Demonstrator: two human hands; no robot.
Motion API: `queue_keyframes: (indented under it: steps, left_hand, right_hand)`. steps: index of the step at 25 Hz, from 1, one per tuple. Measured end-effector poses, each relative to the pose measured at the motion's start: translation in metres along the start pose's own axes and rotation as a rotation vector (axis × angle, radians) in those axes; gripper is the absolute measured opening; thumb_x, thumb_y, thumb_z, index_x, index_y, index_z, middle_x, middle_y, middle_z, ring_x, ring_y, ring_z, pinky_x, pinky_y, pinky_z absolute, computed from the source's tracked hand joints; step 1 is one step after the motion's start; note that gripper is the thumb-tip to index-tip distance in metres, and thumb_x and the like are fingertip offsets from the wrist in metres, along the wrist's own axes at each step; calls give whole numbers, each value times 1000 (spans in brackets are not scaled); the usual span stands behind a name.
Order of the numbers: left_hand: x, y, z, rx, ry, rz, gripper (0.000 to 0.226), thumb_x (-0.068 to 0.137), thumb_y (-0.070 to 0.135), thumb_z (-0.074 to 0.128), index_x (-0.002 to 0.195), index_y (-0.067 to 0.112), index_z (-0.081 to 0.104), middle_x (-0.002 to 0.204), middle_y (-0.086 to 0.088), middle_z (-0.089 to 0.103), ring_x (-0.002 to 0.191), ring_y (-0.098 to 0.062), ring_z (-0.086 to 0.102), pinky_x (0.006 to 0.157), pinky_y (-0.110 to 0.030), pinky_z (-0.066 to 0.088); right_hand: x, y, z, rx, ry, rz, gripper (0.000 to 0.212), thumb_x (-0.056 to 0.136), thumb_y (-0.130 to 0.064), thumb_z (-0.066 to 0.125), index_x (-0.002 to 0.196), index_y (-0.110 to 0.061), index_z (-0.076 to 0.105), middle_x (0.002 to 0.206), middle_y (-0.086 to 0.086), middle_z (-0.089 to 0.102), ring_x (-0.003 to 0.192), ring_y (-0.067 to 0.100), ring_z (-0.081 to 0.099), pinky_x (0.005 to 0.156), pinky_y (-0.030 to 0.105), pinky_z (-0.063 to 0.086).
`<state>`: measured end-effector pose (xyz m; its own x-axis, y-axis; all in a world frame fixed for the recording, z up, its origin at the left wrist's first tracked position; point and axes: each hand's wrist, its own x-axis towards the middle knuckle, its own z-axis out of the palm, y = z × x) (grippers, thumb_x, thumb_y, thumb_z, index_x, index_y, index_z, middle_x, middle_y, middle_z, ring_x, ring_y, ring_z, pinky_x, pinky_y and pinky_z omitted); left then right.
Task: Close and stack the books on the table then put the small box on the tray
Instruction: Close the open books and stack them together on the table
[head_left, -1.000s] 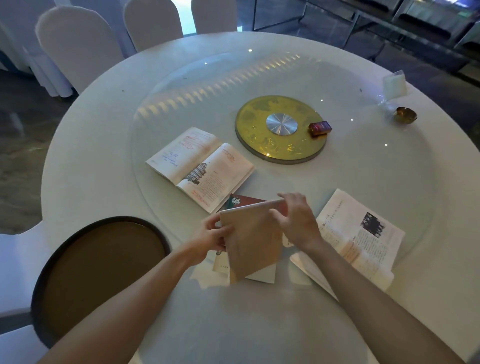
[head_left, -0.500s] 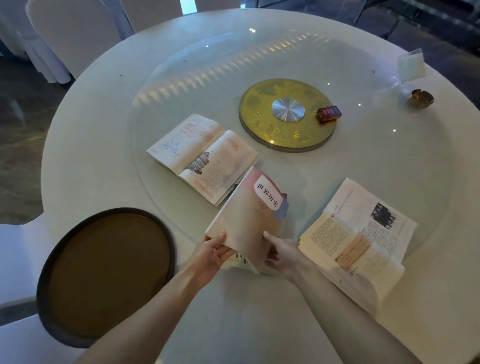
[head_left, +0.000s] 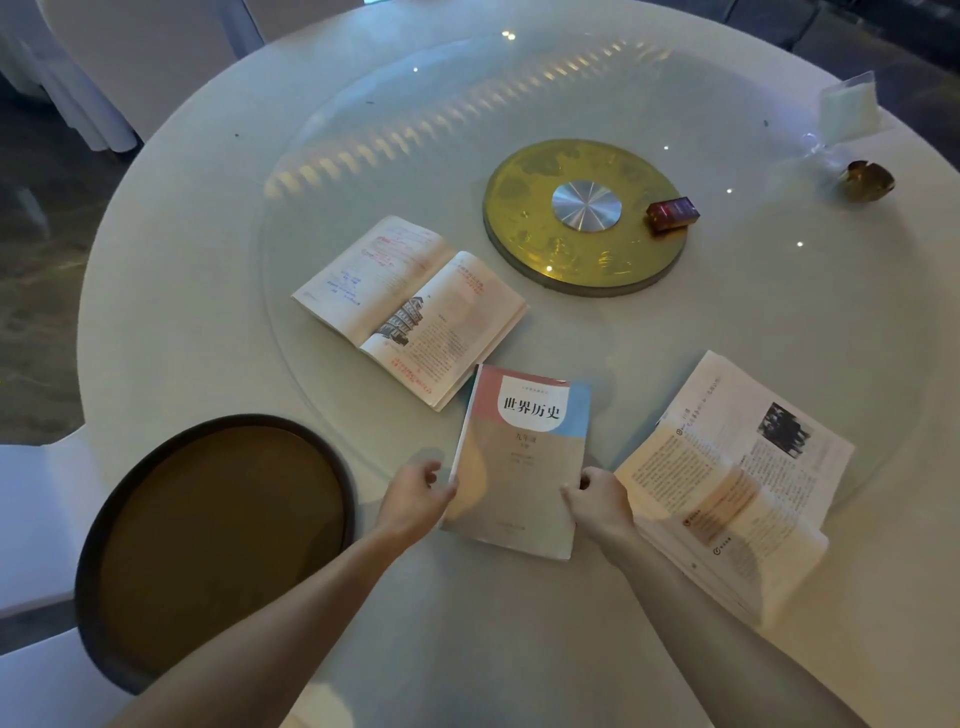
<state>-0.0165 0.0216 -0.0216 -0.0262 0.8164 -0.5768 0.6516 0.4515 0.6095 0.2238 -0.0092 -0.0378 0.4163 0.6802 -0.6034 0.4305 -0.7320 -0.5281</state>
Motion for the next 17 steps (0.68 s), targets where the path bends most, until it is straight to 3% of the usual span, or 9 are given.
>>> queue_keyframes:
  steps: [3,5,7,9,10,13,17]
  left_hand:
    - [14,19,2,47,25,43,48,94,30,66,134,4,58,126,-10,63,116,-25,60,86,-27,43]
    - [25,23,4,42,-12,8,38,92,32,64,114,1,67,108,-9,66,99,-26,65,77,-32,50]
    - [30,22,8,16,-82,-29,32,88,31,61,97,3,72,94,-10,72,85,-25,69,68,-37,57]
    - [32,18,14,32,-109,-16,29,82,28,59,94,7,75,91,-9,75,84,-26,72,70,-39,60]
    - [32,16,15,49,-109,-2,28,80,28,59,92,7,75,89,-9,75,83,-26,72,68,-38,60]
    - [37,10,14,68,-124,22,31,75,32,56,85,10,75,83,-10,75,81,-27,72,65,-41,57]
    - [49,6,10,74,-137,9,41,69,41,52,83,9,75,82,-11,77,84,-31,73,69,-46,58]
  right_hand:
    - [3,-7,-7,-100,8,-39,14,92,-18,58,81,-9,58,81,4,63,72,22,58,55,31,40]
    - [8,-13,-9,-121,45,-55,20,92,-18,60,76,-16,49,86,5,56,71,20,51,54,29,36]
    - [15,-18,-7,-134,41,-63,14,91,-22,60,80,-15,55,99,11,62,81,26,59,63,34,45]
    - [23,-15,-1,-123,12,-41,16,88,-26,59,92,-10,63,109,14,66,94,30,65,78,39,56]
    - [25,-13,3,-116,7,-32,18,87,-26,59,93,-10,63,110,14,66,95,29,66,78,40,56]
    - [24,-16,3,-84,30,-35,14,89,-26,59,90,-12,61,107,13,68,90,27,67,70,37,53]
    - [28,-14,-2,10,41,-13,17,89,-19,59,94,-5,68,94,11,73,88,29,70,76,45,58]
